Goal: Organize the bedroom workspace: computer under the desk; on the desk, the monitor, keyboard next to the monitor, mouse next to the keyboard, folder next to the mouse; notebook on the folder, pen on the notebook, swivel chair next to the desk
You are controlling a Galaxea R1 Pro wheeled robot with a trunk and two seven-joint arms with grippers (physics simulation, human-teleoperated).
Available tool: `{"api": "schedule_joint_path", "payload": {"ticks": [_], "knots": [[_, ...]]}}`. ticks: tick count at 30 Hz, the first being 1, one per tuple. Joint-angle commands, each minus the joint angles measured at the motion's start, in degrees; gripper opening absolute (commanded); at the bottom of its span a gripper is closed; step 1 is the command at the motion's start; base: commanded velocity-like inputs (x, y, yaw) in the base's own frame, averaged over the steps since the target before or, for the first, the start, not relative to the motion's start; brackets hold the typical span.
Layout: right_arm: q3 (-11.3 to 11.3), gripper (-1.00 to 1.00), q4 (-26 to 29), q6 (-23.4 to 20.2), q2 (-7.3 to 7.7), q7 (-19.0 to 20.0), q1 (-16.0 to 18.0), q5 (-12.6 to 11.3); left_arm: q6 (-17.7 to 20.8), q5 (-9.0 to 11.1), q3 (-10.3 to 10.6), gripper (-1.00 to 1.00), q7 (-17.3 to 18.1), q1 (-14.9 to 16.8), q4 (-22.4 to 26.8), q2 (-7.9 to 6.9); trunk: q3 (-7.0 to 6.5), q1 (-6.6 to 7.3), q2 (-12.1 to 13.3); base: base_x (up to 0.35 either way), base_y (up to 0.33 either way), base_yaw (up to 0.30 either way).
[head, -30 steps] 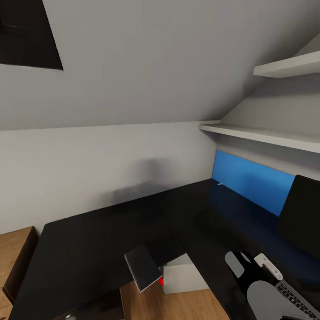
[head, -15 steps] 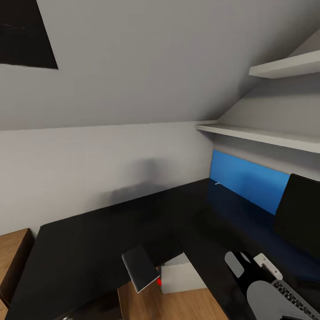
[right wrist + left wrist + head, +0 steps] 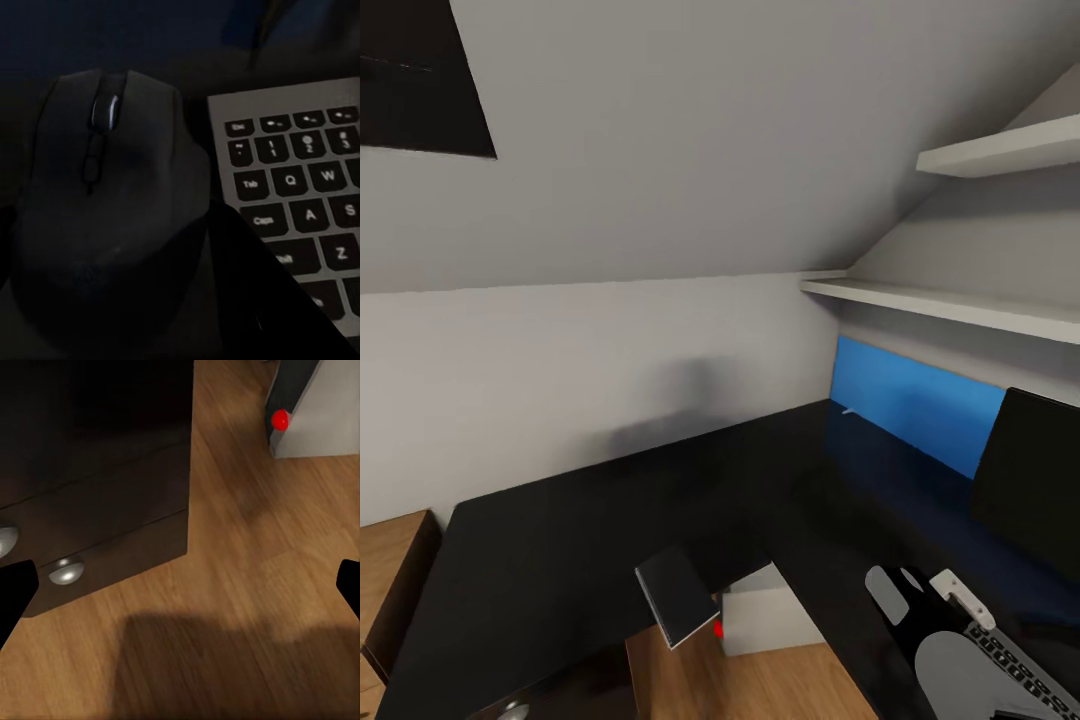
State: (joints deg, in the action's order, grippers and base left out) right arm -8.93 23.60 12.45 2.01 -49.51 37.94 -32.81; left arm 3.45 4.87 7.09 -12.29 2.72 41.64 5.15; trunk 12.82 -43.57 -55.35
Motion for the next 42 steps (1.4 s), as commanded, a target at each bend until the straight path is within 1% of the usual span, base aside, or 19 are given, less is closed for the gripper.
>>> {"api": "schedule_joint_path", "payload": {"ticks": [1, 6, 8, 13, 24, 42], "knots": [[0.1, -1.0, 0.05, 0.56, 0.01, 0.05, 0.03, -0.68, 0.26, 0.5, 0.29, 1.0, -0.45, 0.02, 0.11, -0.05, 0.08, -0.01, -0.06, -0.001, 0.0, 0.0], [0.37, -1.0, -0.05, 0.14, 0.01, 3.45, 0.03, -0.63, 0.31, 0.5, 0.29, 1.0, -0.47, 0.02, 0.11, -0.05, 0.08, -0.01, -0.06, 0.0, 0.0, 0.0], [0.37, -1.0, -0.07, -0.7, 0.04, 3.92, 0.03, -0.66, 0.32, 0.5, 0.29, 1.0, -0.46, 0.01, 0.11, -0.05, 0.08, -0.01, -0.06, 0.0, 0.0, 0.0], [0.32, -1.0, -0.05, -3.34, 0.09, 4.28, 0.03, -0.7, 0.33, 0.5, 0.29, 1.0, -0.48, 0.02, 0.09, -0.05, 0.08, -0.01, -0.06, 0.0, 0.0, 0.0], [0.31, -1.0, 0.02, -5.37, 0.1, 4.33, 0.03, -0.77, 0.32, 0.5, 0.27, 1.0, -0.54, 0.04, 0.02, -0.05, 0.08, -0.01, -0.06, 0.0, 0.0, 0.0], [0.39, -1.0, 0.05, -5.77, 0.02, 4.25, 0.03, -0.77, 0.33, 0.5, 0.2, 1.0, -0.54, 0.01, 0.02, -0.05, 0.08, -0.01, -0.06, 0.0, 0.0, 0.0]]}}
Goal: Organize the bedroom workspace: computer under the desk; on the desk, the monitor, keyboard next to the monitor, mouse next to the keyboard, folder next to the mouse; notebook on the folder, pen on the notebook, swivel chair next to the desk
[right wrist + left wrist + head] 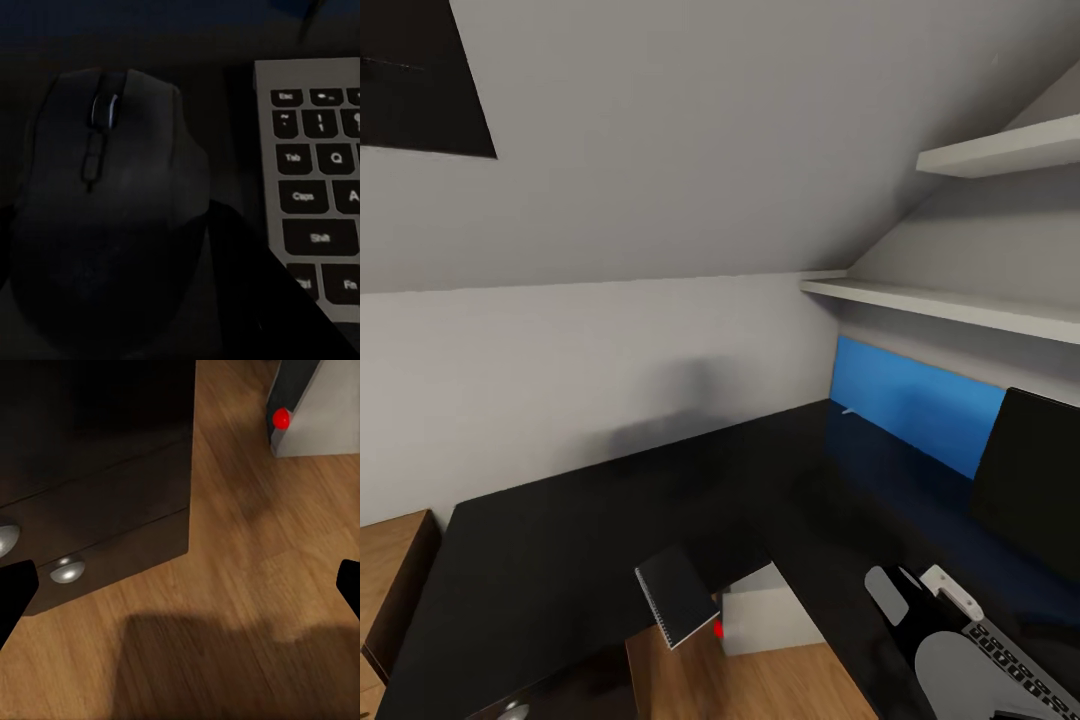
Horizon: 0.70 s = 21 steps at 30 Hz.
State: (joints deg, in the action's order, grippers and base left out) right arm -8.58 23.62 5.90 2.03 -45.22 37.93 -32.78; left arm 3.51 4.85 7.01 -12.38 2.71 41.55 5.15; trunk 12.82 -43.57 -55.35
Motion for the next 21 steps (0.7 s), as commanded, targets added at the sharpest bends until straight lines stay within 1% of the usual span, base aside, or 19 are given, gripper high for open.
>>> {"api": "schedule_joint_path", "payload": {"ticks": [1, 2, 3, 21], "knots": [[0.04, -1.0, 0.02, 0.78, 0.0, -0.04, 0.04, -0.79, 0.27, 0.51, 0.29, 1.0, -0.45, 0.02, 0.11, -0.05, 0.08, -0.01, -0.06, 0.0, 0.0, 0.0], [0.05, -1.0, 0.02, 0.78, 0.0, -0.04, 0.04, -0.79, 0.27, 0.51, 0.29, 1.0, -0.45, 0.02, 0.11, -0.05, 0.08, -0.01, -0.06, 0.0, 0.0, 0.0], [0.05, 1.0, 0.02, 0.78, 0.0, -0.04, 0.04, -0.79, 0.27, 0.51, 0.29, 1.0, -0.45, 0.03, 0.11, -0.05, 0.08, -0.01, -0.06, 0.0, 0.0, 0.0], [0.08, 1.0, 0.07, 0.9, -0.07, 0.15, 0.04, -0.57, 0.27, 0.51, 0.29, 1.0, -0.45, 0.04, 0.11, -0.05, 0.08, -0.01, -0.06, 0.0, 0.0, 0.0]]}}
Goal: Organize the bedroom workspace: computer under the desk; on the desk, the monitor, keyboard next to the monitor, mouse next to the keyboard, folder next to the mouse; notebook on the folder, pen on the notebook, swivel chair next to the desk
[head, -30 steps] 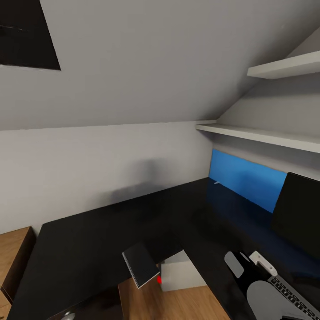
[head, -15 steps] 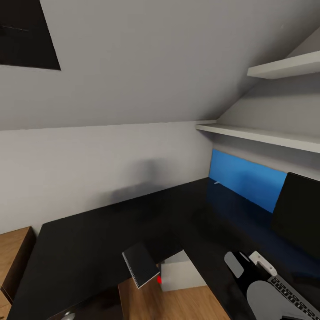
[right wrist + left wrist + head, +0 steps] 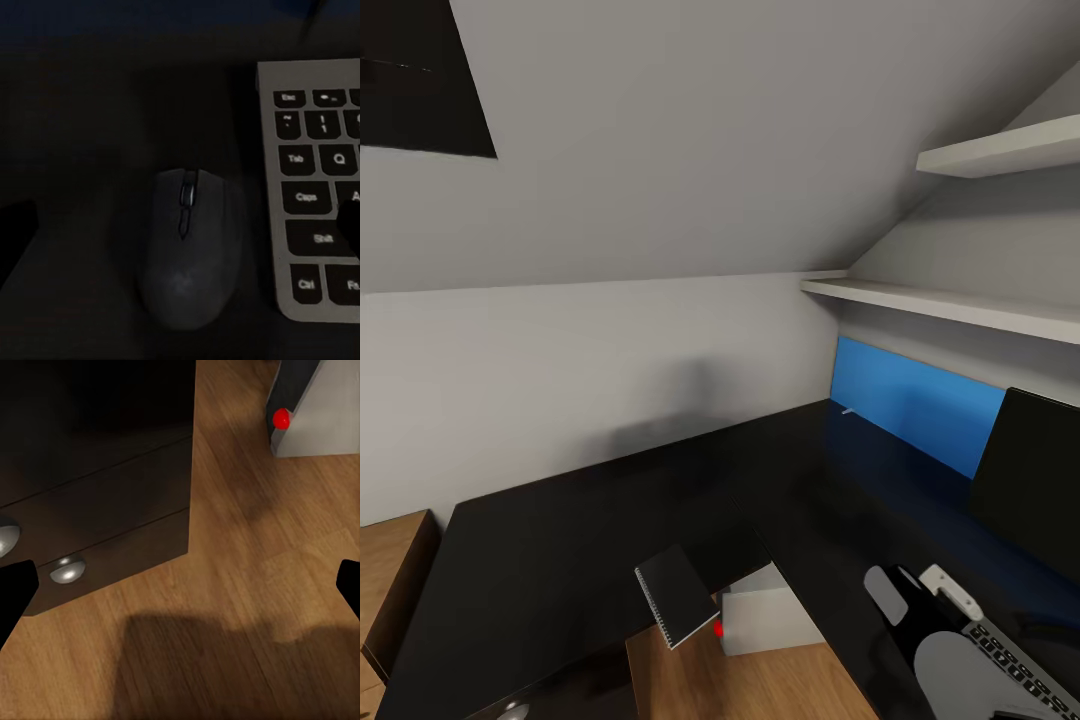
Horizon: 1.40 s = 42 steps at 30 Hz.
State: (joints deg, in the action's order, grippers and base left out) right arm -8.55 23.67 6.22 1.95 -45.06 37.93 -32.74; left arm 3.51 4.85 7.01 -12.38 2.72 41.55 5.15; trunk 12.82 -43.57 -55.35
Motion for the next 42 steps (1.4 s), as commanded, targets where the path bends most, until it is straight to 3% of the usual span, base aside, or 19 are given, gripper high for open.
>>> {"api": "schedule_joint_path", "payload": {"ticks": [1, 8, 10, 12, 13, 15, 16, 19, 23, 28, 31, 33, 35, 42], "knots": [[0.08, 1.0, 0.07, 0.63, -0.18, 0.01, 0.04, -0.59, 0.27, 0.51, 0.29, 1.0, -0.45, 0.02, 0.11, -0.05, 0.08, -0.01, -0.06, 0.0, 0.0, 0.0], [1.07, 1.0, 0.78, 0.98, -2.95, -0.02, 0.04, 0.25, 0.36, 0.49, 0.32, 1.0, -0.48, 0.04, -0.03, -0.05, 0.08, -0.01, -0.06, 0.0, 0.0, 0.017], [4.87, 1.0, 0.93, 2.81, -4.62, -0.14, 0.04, 2.23, 0.51, 0.44, 0.57, 1.0, -0.58, 0.01, -2.12, -0.02, 0.06, -0.01, -0.06, 0.0, 0.0, 0.198], [7.18, 1.0, 0.82, 4.97, -5.5, -0.14, 0.04, 3.01, 0.52, 0.39, 0.64, 1.0, -0.6, 0.02, -3.8, 0.01, 0.04, -0.01, -0.06, 0.0, 0.0, 0.234], [7.18, 1.0, 0.82, 4.97, -5.5, -0.14, 0.04, 3.01, 0.52, 0.39, 0.64, 1.0, -0.6, 0.02, -3.8, 0.01, 0.03, -0.01, -0.06, 0.0, 0.0, 0.243], [10.94, 1.0, 0.6, 7.22, -7.03, -0.15, 0.02, 4.27, 0.53, 0.35, 0.69, 1.0, -0.62, 0.01, -4.97, 0.03, 0.03, -0.01, -0.06, 0.0, 0.0, 0.261], [14.66, 1.0, -0.33, 8.3, -8.44, -0.18, 0.02, 5.61, 0.53, 0.34, 0.71, 1.0, -0.62, 0.04, -5.45, 0.03, 0.02, -0.01, -0.06, 0.0, 0.0, 0.274], [18.13, 1.0, -2.31, 9.5, -9.8, -0.15, 0.03, 6.68, 0.55, 0.33, 0.72, 1.0, -0.63, 0.02, -5.69, 0.04, 0.02, -0.01, -0.06, 0.0, 0.0, 0.277], [21.79, 1.0, -3.74, 14.19, -11.19, -0.16, -0.01, 8.36, 0.66, 0.28, 0.72, 1.0, -0.58, 0.03, -6.0, 0.09, 0.02, -0.01, -0.06, 0.0, 0.0, 0.281], [23.03, 1.0, -4.03, 17.36, -11.58, -0.15, -0.47, 10.66, 0.55, 0.24, 0.77, 1.0, -0.49, 0.04, -7.16, 0.17, 0.02, -0.01, -0.06, 0.0, 0.0, 0.27], [23.13, 1.0, -4.05, 19.53, -11.58, -0.1, -2.38, 12.32, 0.39, 0.19, 0.76, 1.0, -0.47, 0.02, -7.75, 0.28, 0.02, -0.01, -0.06, 0.0, 0.0, 0.121], [23.18, 1.0, -4.05, 22.27, -11.5, -0.02, -5.84, 14.63, 0.32, 0.17, 0.74, 1.0, -0.46, 0.04, -8.02, 0.39, 0.02, -0.01, -0.06, 0.0, 0.0, 0.05], [23.09, 1.0, -4.12, 27.79, -11.34, -0.15, -10.01, 20.51, 0.28, 0.16, 0.78, 1.0, -0.45, 0.02, -8.19, 0.52, 0.02, -0.01, -0.06, 0.0, 0.0, 0.014], [23.08, 1.0, -8.99, 32.57, -11.22, 1.2, -11.47, 23.37, 0.27, 0.16, 0.81, 1.0, -0.45, 0.02, -8.31, 0.83, 0.02, -0.01, -0.06, 0.0, 0.0, 0.003]]}}
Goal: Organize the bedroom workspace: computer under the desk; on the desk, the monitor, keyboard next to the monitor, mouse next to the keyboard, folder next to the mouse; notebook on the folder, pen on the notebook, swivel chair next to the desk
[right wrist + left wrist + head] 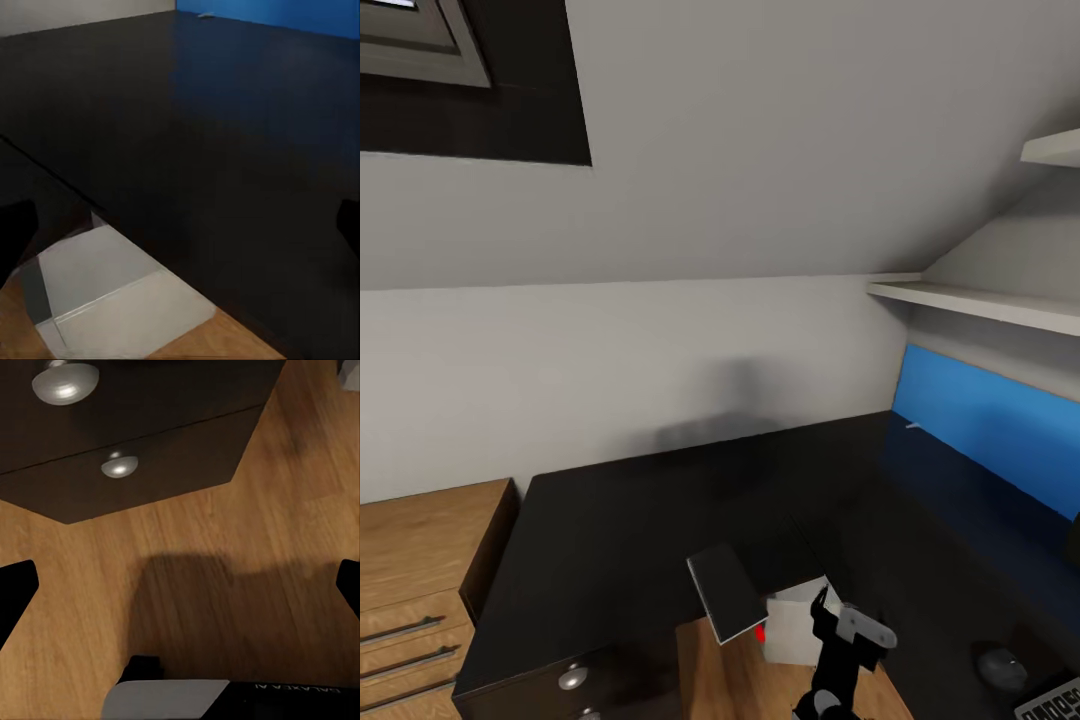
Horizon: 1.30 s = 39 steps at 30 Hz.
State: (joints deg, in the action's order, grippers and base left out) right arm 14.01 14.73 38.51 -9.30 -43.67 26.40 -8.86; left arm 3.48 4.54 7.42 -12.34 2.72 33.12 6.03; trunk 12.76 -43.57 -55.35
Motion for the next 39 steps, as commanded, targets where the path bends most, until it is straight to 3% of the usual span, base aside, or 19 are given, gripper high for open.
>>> {"api": "schedule_joint_path", "payload": {"ticks": [1, 3, 11, 17, 22, 32, 39], "knots": [[0.53, 1.0, -0.92, 1.59, -0.02, 0.24, 0.0, -0.4, 0.3, 0.47, 0.4, 1.0, -0.49, 0.02, 0.11, -0.02, 0.08, -0.01, -0.06, 0.0, 0.0, 0.0], [0.5, 1.0, -3.38, 4.81, 0.0, 0.88, -0.09, -0.26, 0.3, 0.47, 0.4, 1.0, -0.49, 0.02, -0.05, 0.4, 0.08, -0.01, -0.06, 0.0, 0.0, 0.0], [0.43, 1.0, -5.64, 5.87, 0.16, 1.12, -0.12, -0.31, 0.23, 0.68, 0.34, 1.0, -0.49, 0.01, -0.13, 0.58, 0.08, -0.01, -0.06, -0.023, 0.0, 0.058], [0.29, 1.0, -6.24, 6.25, 0.25, 1.08, -0.12, -0.47, 0.28, 0.77, 0.32, 1.0, -0.5, 0.04, -0.08, 0.53, 0.09, -0.01, -0.06, -0.262, 0.0, 0.253], [0.28, 1.0, -6.34, 6.24, 1.5, 1.12, -0.12, -0.54, 0.37, 0.82, 0.24, 1.0, -0.49, 0.04, -0.08, 0.48, 0.19, -0.01, -0.06, -0.328, 0.0, 0.28], [0.32, 1.0, -6.33, 7.05, 2.13, 1.13, -0.12, -0.48, 0.39, 0.82, 0.23, 1.0, -0.49, 0.02, -0.08, 0.48, 0.48, -0.01, -0.06, -0.33, 0.0, 0.283], [0.36, 1.0, -6.42, 8.4, 2.9, 1.13, -0.13, -0.46, 0.3, 0.82, 0.15, 1.0, -0.52, 0.03, -0.08, 0.32, 0.73, -0.01, -0.06, -0.122, 0.0, 0.281]]}}
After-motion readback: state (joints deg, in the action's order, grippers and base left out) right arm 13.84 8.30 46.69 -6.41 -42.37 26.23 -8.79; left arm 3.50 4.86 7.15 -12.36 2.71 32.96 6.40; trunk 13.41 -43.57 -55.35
